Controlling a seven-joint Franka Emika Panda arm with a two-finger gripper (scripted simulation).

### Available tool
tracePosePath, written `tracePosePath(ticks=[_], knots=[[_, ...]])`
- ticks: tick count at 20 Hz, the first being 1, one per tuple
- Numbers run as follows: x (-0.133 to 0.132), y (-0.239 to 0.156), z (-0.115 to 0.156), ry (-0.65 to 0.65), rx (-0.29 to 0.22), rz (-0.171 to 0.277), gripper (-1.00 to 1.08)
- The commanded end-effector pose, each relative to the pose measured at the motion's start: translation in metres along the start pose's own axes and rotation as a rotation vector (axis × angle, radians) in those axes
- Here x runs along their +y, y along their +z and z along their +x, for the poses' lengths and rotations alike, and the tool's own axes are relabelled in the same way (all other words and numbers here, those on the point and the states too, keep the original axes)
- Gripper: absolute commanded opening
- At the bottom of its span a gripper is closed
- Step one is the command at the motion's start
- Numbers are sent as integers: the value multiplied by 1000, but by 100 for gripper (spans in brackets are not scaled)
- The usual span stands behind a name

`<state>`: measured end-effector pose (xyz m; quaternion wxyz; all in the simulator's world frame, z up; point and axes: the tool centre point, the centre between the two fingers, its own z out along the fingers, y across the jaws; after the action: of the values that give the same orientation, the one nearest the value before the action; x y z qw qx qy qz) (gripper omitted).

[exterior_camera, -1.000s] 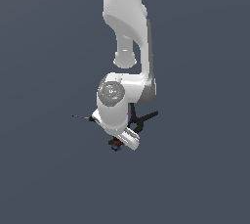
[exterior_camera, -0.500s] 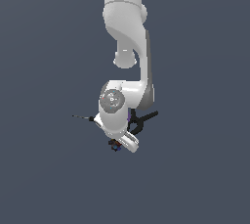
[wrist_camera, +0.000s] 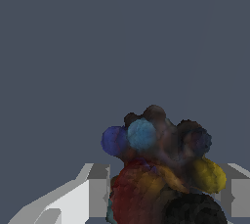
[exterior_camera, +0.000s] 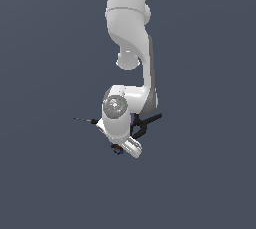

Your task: Pick up a designated object from a clutter of objects.

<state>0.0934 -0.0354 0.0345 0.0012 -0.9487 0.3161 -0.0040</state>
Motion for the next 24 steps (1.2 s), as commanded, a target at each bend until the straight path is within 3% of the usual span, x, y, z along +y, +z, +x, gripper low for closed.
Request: tracePosePath(ticks=[1,14,24], knots=[[1,5,-3,-1,-7,-5,-100],[-5,-15,-3,0,0,0,-100],[-29,-91,-17,0,-1,-1,-100]])
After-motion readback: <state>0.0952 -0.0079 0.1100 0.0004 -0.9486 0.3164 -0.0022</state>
